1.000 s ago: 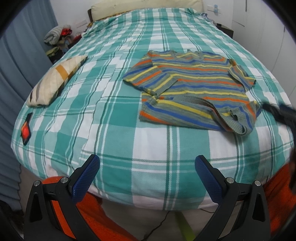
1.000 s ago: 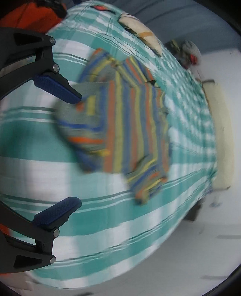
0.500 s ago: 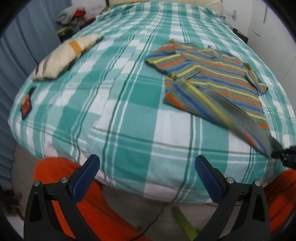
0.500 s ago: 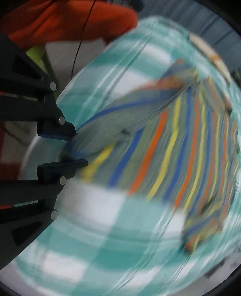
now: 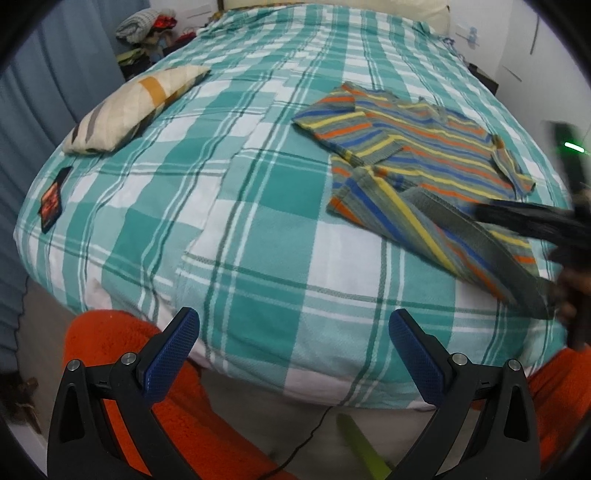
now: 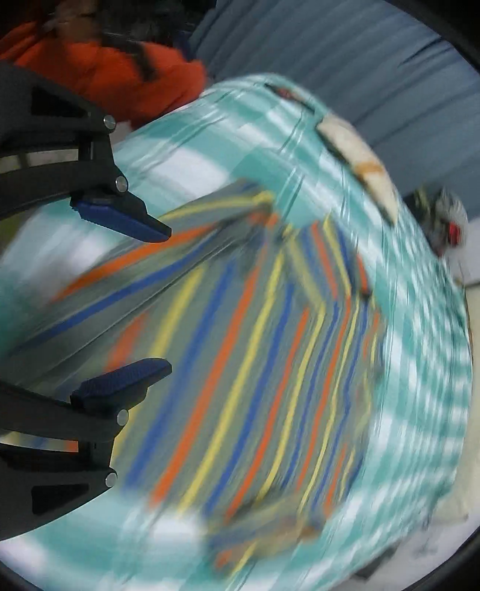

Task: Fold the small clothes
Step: 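Grasp the sweater's cuff with the right gripper and pull it across the body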

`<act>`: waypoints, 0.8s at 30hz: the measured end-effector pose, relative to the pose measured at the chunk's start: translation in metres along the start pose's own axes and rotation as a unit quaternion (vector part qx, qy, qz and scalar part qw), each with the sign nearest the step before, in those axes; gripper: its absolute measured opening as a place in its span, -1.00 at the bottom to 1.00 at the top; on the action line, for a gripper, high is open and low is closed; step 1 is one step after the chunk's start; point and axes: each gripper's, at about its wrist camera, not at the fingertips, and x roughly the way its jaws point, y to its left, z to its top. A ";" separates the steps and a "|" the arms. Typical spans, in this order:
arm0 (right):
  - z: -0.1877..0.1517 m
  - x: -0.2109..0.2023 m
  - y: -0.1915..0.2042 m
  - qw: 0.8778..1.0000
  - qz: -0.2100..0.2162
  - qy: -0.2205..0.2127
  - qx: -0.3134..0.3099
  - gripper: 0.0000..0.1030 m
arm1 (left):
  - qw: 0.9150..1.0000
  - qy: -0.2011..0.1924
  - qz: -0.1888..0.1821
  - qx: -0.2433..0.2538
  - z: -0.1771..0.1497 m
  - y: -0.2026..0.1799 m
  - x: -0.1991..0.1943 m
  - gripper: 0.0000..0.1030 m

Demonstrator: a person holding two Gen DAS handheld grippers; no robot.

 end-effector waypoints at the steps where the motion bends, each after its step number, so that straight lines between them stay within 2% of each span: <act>1: 0.010 0.023 0.006 1.000 0.021 0.007 0.002 0.26 | 1.000 -0.002 0.002 -0.003 0.000 0.004 -0.002 0.99; 3: 0.020 0.060 0.016 0.997 0.072 0.026 0.022 -0.16 | 1.000 -0.005 0.008 -0.012 -0.002 0.013 -0.004 0.99; 4: 0.023 0.074 0.021 0.993 0.105 0.037 0.028 -0.72 | 1.000 -0.007 0.009 -0.017 -0.003 0.017 -0.005 0.99; 6: 0.009 0.067 0.057 0.987 0.153 0.047 -0.018 -0.77 | 0.999 -0.012 0.011 -0.033 -0.005 0.031 -0.006 0.99; 8: -0.025 0.050 0.101 0.967 0.219 0.086 -0.096 -0.78 | 0.999 -0.012 0.009 -0.050 -0.008 0.042 -0.003 0.99; 9: -0.047 0.041 0.119 0.956 0.237 0.109 -0.131 -0.77 | 0.998 -0.009 0.006 -0.059 -0.008 0.048 0.001 0.99; 10: -0.065 0.035 0.131 0.950 0.241 0.125 -0.158 -0.63 | 0.998 -0.007 0.005 -0.065 -0.008 0.051 0.003 0.99; 11: -0.088 0.027 0.143 0.943 0.233 0.141 -0.188 -0.28 | 0.997 -0.003 0.003 -0.071 -0.008 0.053 0.008 0.99; 13: -0.117 0.016 0.148 0.942 0.213 0.153 -0.209 0.09 | 0.997 0.007 0.001 -0.075 -0.006 0.055 0.016 0.99; 15: -0.130 0.000 0.133 0.955 0.183 0.137 -0.190 0.09 | 0.998 0.014 -0.011 -0.065 -0.006 0.051 0.026 0.99; 16: -0.130 -0.009 0.121 0.965 0.162 0.120 -0.167 0.09 | 0.998 0.021 -0.018 -0.055 -0.006 0.048 0.034 0.99; 18: -0.117 -0.028 0.081 0.988 0.115 0.065 -0.076 0.09 | 0.998 0.042 -0.037 -0.036 -0.005 0.039 0.053 0.99; 19: -0.114 -0.044 0.054 0.995 0.098 0.031 -0.018 0.09 | 0.997 0.047 -0.049 -0.029 -0.004 0.035 0.060 0.99; 20: -0.116 -0.064 0.016 0.996 0.070 -0.010 0.062 0.11 | 0.996 0.052 -0.066 -0.020 -0.001 0.030 0.067 0.99; 22: -0.124 -0.082 -0.040 0.982 0.002 -0.045 0.181 0.18 | 0.994 0.048 -0.096 0.006 0.005 0.018 0.076 0.99; 23: -0.136 -0.086 -0.070 0.971 -0.029 -0.045 0.233 0.20 | 0.993 0.044 -0.105 0.024 0.008 0.010 0.083 0.99; 24: -0.145 -0.089 -0.086 0.965 -0.047 -0.034 0.256 0.19 | 0.993 0.044 -0.104 0.040 0.010 0.002 0.090 0.99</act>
